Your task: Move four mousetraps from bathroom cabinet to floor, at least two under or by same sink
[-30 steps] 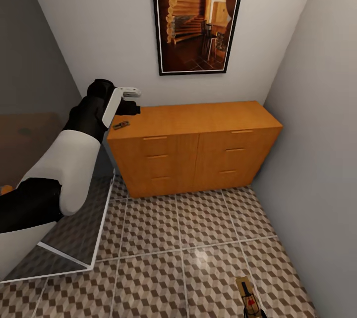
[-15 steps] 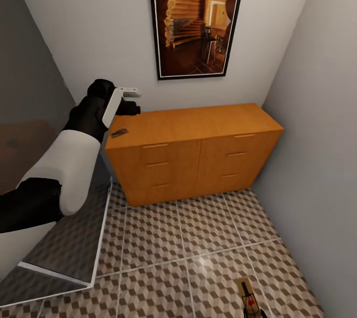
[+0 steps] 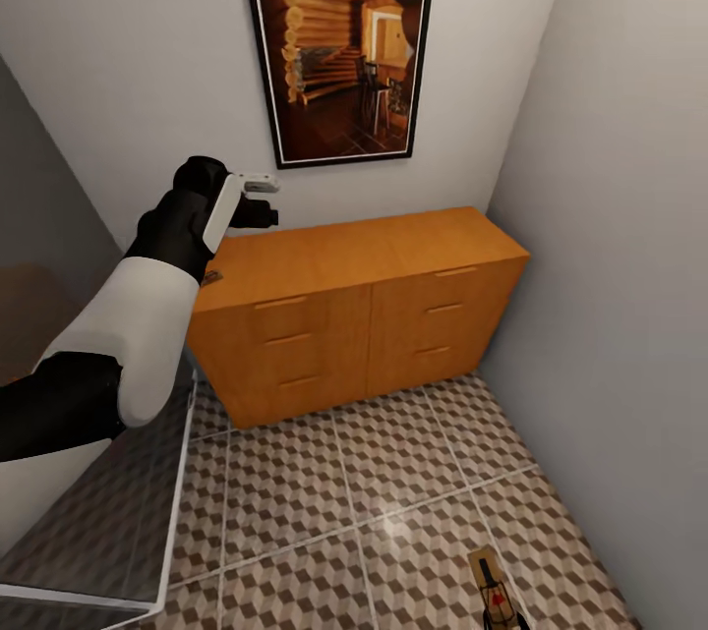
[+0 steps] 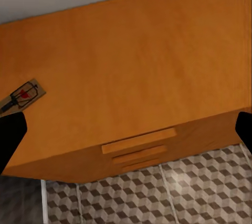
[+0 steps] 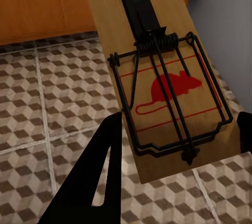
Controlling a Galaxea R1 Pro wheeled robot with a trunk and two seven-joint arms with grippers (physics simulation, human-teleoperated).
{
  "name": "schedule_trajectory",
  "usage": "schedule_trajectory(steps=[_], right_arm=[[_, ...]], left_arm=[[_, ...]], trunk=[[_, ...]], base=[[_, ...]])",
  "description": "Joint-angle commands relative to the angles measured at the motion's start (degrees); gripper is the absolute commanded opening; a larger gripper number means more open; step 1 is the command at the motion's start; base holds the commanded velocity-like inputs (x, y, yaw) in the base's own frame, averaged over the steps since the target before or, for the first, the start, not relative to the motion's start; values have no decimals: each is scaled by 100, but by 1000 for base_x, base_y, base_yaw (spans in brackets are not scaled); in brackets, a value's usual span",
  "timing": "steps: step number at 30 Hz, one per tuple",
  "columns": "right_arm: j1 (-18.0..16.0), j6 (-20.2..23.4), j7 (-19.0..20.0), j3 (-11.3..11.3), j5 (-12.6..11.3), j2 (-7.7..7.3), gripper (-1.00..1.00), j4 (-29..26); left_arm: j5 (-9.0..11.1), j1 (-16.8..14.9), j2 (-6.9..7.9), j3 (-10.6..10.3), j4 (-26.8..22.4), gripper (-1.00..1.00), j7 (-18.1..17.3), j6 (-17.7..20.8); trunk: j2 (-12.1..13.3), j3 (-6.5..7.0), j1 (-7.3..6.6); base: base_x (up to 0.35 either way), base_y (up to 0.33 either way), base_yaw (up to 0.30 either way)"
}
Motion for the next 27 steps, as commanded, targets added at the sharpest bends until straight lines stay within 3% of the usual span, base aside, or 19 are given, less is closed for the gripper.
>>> schedule_trajectory(steps=[1, 15, 27], right_arm=[[-4, -10, -56, 32, 25, 1, -100, 4], [-4, -10, -56, 32, 28, 1, -100, 4], [-4, -10, -56, 32, 21, 1, -100, 4]], left_arm=[[48, -5, 2, -15, -3, 100, 45, 19], [48, -5, 3, -22, 6, 100, 45, 19], [48, -5, 3, -22, 14, 100, 45, 19]], trunk=[[-10, -8, 3], [-10, -6, 3], [-10, -6, 3]], base=[[1, 0, -55], [0, 173, -4], [41, 69, -14]])
